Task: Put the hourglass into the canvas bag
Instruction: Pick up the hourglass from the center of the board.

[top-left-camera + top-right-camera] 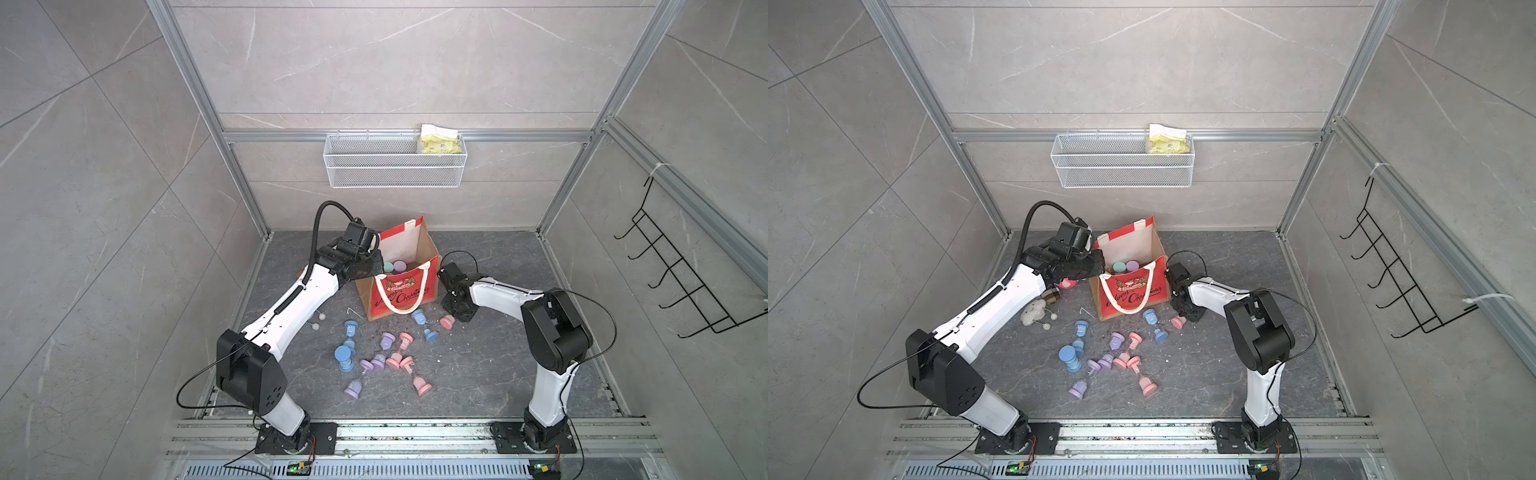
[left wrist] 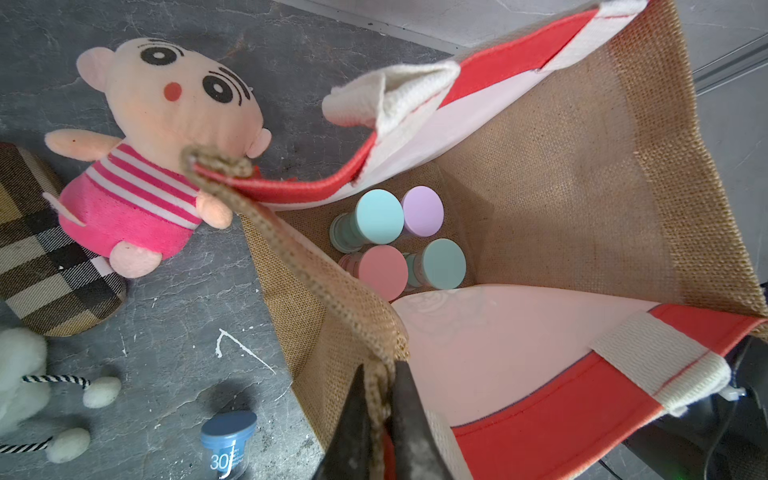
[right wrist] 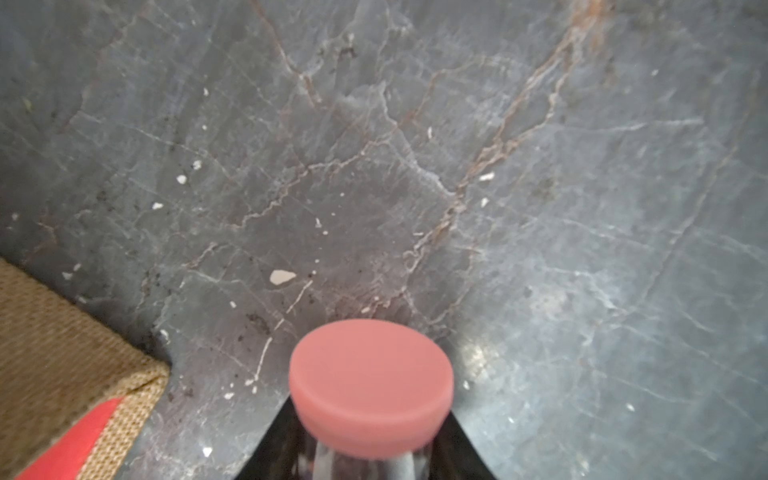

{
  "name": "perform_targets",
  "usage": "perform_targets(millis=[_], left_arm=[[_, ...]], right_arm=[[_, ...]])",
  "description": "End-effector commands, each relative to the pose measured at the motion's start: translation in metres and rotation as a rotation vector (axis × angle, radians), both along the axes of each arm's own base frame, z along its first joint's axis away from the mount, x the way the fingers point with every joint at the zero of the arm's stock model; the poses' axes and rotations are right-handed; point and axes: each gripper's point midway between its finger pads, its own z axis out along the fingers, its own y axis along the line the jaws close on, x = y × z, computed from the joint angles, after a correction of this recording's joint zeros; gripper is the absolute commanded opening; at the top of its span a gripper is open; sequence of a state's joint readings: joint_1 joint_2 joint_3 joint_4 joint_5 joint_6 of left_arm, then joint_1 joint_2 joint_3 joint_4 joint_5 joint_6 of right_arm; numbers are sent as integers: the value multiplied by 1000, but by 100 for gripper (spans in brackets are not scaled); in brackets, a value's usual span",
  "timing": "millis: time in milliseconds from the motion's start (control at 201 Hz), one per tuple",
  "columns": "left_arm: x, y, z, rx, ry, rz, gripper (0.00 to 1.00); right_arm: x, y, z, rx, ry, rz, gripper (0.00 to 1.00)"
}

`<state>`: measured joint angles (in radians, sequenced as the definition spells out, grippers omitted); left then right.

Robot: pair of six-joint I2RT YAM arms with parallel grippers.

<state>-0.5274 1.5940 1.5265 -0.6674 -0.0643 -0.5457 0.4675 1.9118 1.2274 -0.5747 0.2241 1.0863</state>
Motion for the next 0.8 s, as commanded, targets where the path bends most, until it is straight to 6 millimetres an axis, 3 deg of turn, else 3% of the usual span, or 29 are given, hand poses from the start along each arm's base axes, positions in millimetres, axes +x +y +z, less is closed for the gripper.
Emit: perform_targets(millis=[0,383,796], left_arm=[[0,-12,34,-70,-85,-62,0],[-3,-16,34,-81,-81,-94,0],[-1,-27,32,-108,-63,-134,0]], right_arm=[[-3,-6,8,9,-9,32,30],[1,-14,19,10,-42,121,20],[-5,-28,56,-58,-111,189,13]])
